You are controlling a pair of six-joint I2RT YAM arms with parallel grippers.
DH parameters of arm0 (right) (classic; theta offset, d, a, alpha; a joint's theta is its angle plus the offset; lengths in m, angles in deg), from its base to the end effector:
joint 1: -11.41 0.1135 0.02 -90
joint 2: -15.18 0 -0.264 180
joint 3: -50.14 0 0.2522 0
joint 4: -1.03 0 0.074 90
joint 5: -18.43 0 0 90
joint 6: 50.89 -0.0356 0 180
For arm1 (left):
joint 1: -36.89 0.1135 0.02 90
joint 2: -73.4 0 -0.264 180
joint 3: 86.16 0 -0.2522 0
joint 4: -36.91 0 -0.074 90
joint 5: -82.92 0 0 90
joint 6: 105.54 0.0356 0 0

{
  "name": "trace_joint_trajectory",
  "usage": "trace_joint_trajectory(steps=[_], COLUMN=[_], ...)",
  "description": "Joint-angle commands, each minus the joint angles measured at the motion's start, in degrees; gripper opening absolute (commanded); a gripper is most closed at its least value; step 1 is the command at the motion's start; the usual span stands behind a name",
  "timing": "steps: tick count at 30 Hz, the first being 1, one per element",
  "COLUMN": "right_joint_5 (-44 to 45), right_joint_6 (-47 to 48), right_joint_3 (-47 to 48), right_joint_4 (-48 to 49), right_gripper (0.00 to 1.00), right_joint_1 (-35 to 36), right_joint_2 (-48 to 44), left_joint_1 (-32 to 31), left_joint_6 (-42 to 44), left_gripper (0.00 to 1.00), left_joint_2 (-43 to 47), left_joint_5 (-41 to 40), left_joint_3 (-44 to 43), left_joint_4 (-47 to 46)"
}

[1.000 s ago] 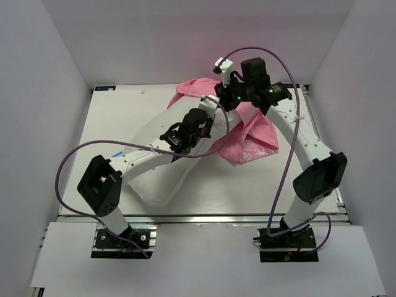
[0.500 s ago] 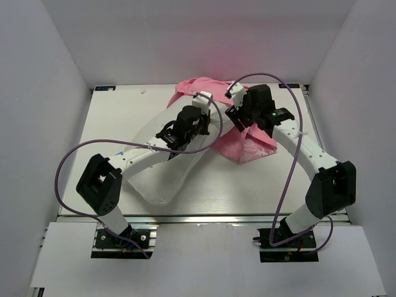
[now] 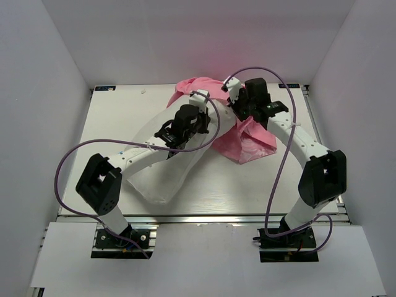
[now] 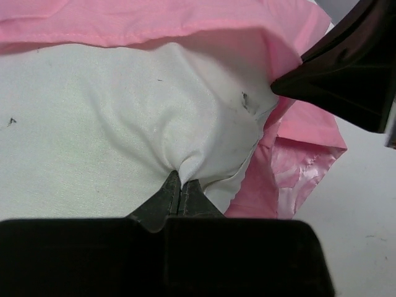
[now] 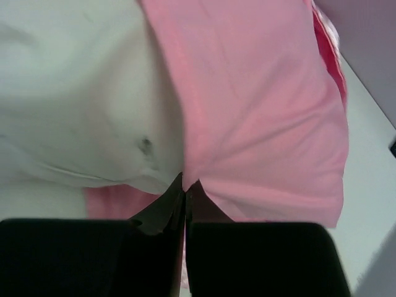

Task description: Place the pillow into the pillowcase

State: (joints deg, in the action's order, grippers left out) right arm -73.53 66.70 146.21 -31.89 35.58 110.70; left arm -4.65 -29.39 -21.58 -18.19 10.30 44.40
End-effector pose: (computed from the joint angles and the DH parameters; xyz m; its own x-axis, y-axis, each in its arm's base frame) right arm 0.3554 0.1608 0.3200 -0.2312 -0.6111 -0.7570 -0.6123 0.6961 -0.3749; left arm 0.2988 -0.2556 0.2911 -0.3589 0.0041 -0.9334 0.4412 0.8820 -0.1657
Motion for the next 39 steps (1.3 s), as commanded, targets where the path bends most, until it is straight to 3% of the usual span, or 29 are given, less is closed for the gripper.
trace_joint_trajectory(steps=[1, 3, 8, 14, 18, 20, 21, 24, 27, 33, 37, 39], right_joint_5=[-16.21, -25.66, -31.97, -24.26, -20.81, -22.81, -28.83, -35.74, -37.24, -34.87, -35.84, -34.43], right_joint_6=[-6.12, -9.3, -18.71, -22.22, -23.9, -23.47, -23.12, -21.1, -21.26, -25.57, -30.06, -29.88], right_joint_3=[10.03, 15.93, 35.87, 41.62, 47.14, 47.34, 46.38, 36.11, 28.71, 46.44, 44.63, 40.86], right_joint_4=[-6.13, -13.07, -18.38, -15.39, -11.52, -13.96, -15.46, -18.02, -13.9, -10.38, -7.3, -7.04], right_gripper=[0.0, 0.0, 0.0, 0.0, 0.0, 0.0, 0.0, 0.0, 0.0, 0.0, 0.0, 0.0], right_joint_1=[2.11, 3.43, 7.13, 4.59, 0.1, -0.87, -0.87, 2.98, 7.56, 7.56, 8.53, 9.58], right_joint_2=[-2.89, -0.88, 6.85, 12.4, 16.43, 17.15, 16.45, 10.66, 5.92, 8.62, 9.06, 10.38], left_joint_1=[1.2, 1.63, 2.51, 3.31, 3.39, 3.39, 3.39, 4.44, 7.61, 8.84, 12.52, 14.89], left_joint_6=[-2.06, -2.67, -4.96, -7.07, -9.97, -11.2, -11.2, -12.42, -22.08, -37.55, -49.13, -53.46], left_gripper=[0.0, 0.0, 0.0, 0.0, 0.0, 0.0, 0.0, 0.0, 0.0, 0.0, 0.0, 0.0], left_joint_2=[3.05, 2.96, 5.85, 13.31, 16.22, 16.67, 16.41, 14.83, 11.67, 7.88, 7.88, 9.28], left_joint_5=[1.17, 1.62, 1.36, 2.58, 9.42, 9.53, 8.58, 4.44, 6.8, 11.03, 10.77, 7.88], left_joint_3=[-1.24, -1.76, -0.71, 0.08, 0.69, 1.22, 1.83, 5.51, 8.68, 6.24, 7.8, 13.68], left_joint_4=[-6.3, -7.35, -12.1, -18.87, -23.86, -24.5, -23.54, -25.1, -33.07, -42.68, -48.05, -50.42])
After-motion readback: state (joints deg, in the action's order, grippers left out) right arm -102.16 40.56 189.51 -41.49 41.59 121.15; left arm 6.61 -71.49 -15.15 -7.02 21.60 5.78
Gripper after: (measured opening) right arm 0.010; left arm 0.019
